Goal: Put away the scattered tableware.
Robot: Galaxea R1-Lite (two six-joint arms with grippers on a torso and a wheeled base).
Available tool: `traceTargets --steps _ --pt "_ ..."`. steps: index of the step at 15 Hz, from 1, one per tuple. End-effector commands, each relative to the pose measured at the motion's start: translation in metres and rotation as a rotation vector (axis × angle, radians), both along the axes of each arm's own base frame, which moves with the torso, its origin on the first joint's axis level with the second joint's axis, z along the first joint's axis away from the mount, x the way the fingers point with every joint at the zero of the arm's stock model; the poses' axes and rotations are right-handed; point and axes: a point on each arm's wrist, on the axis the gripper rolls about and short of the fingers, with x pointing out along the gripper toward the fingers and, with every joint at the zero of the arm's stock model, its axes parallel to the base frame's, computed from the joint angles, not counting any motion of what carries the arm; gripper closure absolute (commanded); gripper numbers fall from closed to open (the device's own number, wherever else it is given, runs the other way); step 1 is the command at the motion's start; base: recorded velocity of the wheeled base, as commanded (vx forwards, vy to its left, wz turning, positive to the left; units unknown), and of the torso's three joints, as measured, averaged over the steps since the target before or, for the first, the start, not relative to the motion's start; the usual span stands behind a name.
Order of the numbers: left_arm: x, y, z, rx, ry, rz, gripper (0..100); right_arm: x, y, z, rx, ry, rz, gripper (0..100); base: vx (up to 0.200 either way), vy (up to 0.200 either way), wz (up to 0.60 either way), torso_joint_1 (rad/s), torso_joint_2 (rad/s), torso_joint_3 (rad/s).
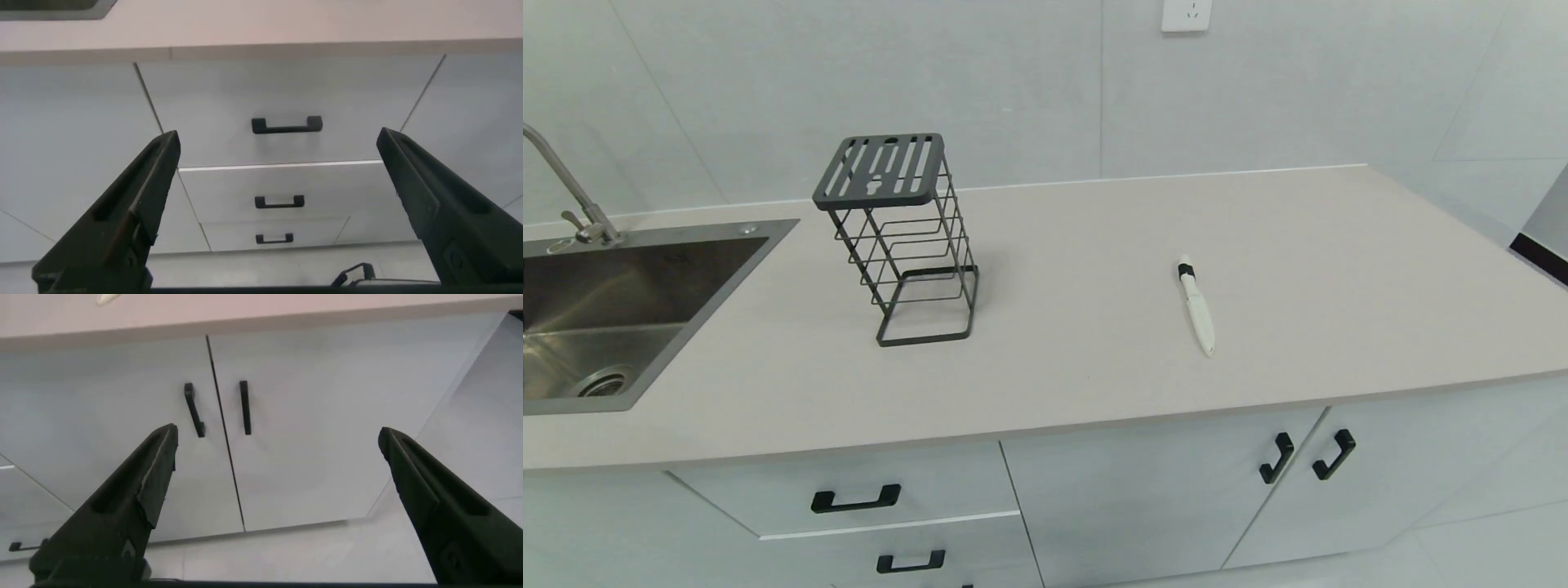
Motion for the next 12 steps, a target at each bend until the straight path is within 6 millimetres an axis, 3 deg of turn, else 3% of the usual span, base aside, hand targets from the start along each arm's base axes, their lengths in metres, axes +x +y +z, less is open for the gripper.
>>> traceTargets --steps 1,12 --pt "0.0001 0.0000 0.0000 0.001 0.002 0.001 0 0.0001 0.0000 0.0001 0.000 0.001 0.000 0 0.000 0.000 0.00 0.276 -0.53 -0.242" --pt "0.0001 0.0002 0.0002 -0.002 0.000 0.010 0 0.0001 0.0000 0.0001 0.000 0.001 0.000 0 0.000 0.000 0.00 0.284 -0.55 -0.262"
